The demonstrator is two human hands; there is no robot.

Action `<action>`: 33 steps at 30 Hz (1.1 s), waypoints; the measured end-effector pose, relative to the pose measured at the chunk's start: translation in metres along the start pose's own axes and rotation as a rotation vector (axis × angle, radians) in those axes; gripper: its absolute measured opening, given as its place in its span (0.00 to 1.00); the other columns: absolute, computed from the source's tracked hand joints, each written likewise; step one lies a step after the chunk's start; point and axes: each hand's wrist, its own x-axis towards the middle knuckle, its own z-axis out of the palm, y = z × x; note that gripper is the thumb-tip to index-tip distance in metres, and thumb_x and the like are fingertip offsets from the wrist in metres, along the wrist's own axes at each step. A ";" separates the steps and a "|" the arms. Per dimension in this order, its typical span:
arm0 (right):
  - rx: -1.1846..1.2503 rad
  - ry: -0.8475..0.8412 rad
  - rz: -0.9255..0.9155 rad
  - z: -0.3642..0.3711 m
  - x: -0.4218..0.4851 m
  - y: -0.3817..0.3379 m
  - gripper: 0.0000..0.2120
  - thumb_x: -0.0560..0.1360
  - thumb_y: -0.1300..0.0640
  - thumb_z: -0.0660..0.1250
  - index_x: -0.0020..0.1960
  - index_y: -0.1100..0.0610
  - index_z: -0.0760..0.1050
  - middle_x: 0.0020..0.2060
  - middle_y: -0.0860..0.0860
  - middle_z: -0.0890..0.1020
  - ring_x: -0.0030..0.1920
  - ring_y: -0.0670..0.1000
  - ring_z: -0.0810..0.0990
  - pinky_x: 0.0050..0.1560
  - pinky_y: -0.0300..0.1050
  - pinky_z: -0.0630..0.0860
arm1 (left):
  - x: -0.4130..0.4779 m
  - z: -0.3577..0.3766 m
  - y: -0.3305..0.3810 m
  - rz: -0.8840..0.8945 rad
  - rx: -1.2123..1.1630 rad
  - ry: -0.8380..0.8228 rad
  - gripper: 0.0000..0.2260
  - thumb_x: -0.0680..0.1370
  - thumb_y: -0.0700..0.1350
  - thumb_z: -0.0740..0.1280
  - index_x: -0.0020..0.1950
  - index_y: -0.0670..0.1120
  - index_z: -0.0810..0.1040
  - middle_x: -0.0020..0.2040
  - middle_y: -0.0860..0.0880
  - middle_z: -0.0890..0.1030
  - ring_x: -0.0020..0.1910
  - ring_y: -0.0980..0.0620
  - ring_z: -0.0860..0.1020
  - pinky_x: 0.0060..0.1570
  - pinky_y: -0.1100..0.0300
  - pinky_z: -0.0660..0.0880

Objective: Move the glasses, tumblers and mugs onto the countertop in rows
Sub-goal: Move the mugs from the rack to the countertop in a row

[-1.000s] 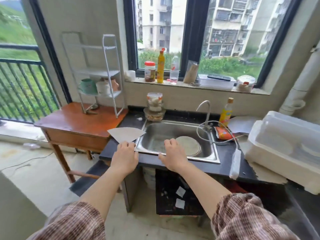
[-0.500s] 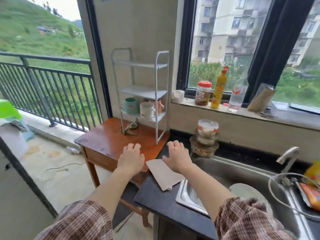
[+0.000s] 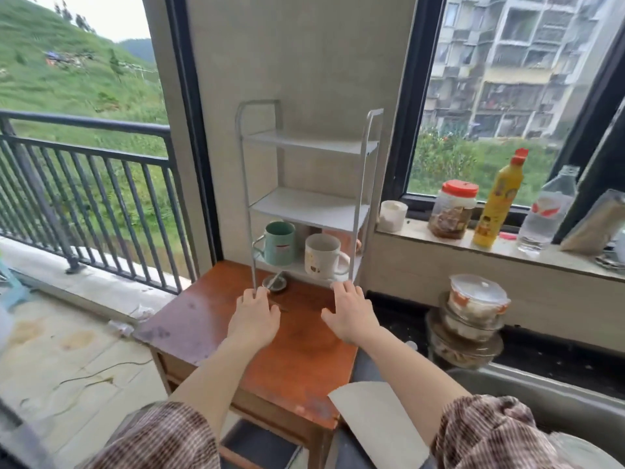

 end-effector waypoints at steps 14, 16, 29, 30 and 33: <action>0.046 0.119 0.367 0.019 0.130 -0.032 0.33 0.76 0.56 0.64 0.76 0.60 0.54 0.75 0.57 0.58 0.67 0.61 0.70 0.58 0.55 0.76 | 0.172 -0.004 -0.045 0.237 -0.230 0.033 0.26 0.78 0.44 0.61 0.75 0.44 0.58 0.71 0.42 0.65 0.71 0.43 0.60 0.69 0.49 0.61; 0.087 0.104 0.392 0.020 0.138 -0.029 0.35 0.76 0.57 0.64 0.77 0.60 0.49 0.76 0.57 0.57 0.67 0.61 0.71 0.57 0.55 0.76 | 0.182 0.000 -0.047 0.256 -0.241 0.011 0.26 0.78 0.44 0.60 0.75 0.43 0.57 0.73 0.43 0.64 0.72 0.43 0.59 0.70 0.49 0.60; 0.123 0.169 0.508 0.013 0.154 -0.013 0.09 0.74 0.57 0.61 0.51 0.58 0.76 0.40 0.53 0.82 0.41 0.55 0.81 0.37 0.48 0.79 | 0.219 0.011 -0.055 0.156 -0.360 -0.063 0.14 0.81 0.47 0.56 0.55 0.40 0.75 0.52 0.42 0.75 0.52 0.46 0.71 0.48 0.56 0.67; 0.161 0.173 0.523 0.012 0.154 -0.012 0.05 0.73 0.56 0.61 0.44 0.57 0.74 0.35 0.51 0.80 0.37 0.54 0.80 0.33 0.46 0.77 | 0.220 0.011 -0.054 0.116 -0.413 -0.083 0.14 0.81 0.49 0.56 0.52 0.40 0.76 0.48 0.43 0.77 0.47 0.47 0.73 0.42 0.57 0.68; 0.305 0.162 0.604 0.008 0.150 -0.009 0.10 0.69 0.53 0.64 0.33 0.58 0.72 0.28 0.52 0.77 0.27 0.52 0.76 0.29 0.44 0.74 | 0.223 0.013 -0.054 0.021 -0.549 -0.170 0.14 0.80 0.52 0.58 0.47 0.43 0.76 0.40 0.47 0.80 0.39 0.46 0.78 0.33 0.57 0.70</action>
